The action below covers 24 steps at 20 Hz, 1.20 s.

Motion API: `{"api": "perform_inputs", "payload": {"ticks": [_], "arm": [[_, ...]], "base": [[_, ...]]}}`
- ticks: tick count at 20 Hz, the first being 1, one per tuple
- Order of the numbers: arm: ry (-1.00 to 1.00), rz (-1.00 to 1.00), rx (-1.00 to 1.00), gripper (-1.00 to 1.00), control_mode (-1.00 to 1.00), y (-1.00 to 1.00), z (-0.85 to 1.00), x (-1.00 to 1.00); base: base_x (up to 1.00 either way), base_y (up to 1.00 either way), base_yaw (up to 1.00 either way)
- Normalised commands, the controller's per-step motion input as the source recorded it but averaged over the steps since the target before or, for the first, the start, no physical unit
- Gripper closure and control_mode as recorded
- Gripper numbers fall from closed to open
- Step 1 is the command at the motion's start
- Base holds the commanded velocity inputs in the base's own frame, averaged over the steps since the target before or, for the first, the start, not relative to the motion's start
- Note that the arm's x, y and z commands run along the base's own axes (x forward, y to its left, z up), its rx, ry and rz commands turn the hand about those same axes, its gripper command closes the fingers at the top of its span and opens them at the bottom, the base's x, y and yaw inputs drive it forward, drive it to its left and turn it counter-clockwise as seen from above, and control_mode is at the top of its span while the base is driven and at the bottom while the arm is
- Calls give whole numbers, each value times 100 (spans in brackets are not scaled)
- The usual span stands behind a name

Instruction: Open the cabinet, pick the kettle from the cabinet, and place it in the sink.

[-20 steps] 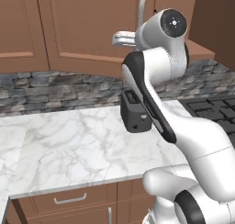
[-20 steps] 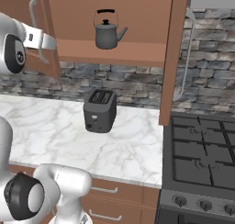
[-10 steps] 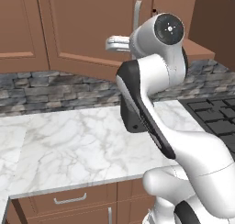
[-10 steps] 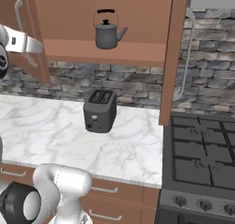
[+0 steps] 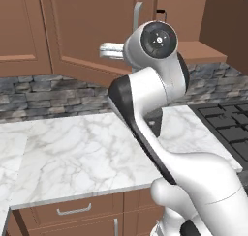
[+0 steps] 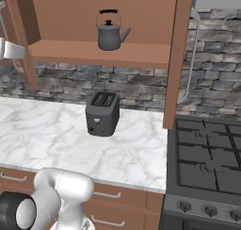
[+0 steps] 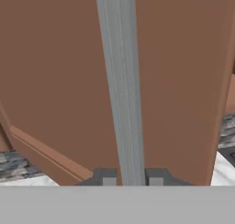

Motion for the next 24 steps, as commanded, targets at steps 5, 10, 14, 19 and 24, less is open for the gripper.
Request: {"api": "perform_inputs", "payload": {"ticks": [5, 10, 14, 19, 24], "arm": [[-4, -13, 0, 100, -100, 60, -7, -24], [-3, -14, 0, 100, -100, 56, -8, -19], [0, -14, 3, 100, -100, 46, -13, -9], [0, -15, 5, -100, -100, 28, -13, -1], [-2, -17, 17, -100, -100, 2, -11, -23]], "base": [[0, 0, 0], [0, 0, 0], [0, 0, 0], [0, 0, 0], [0, 0, 0]]}}
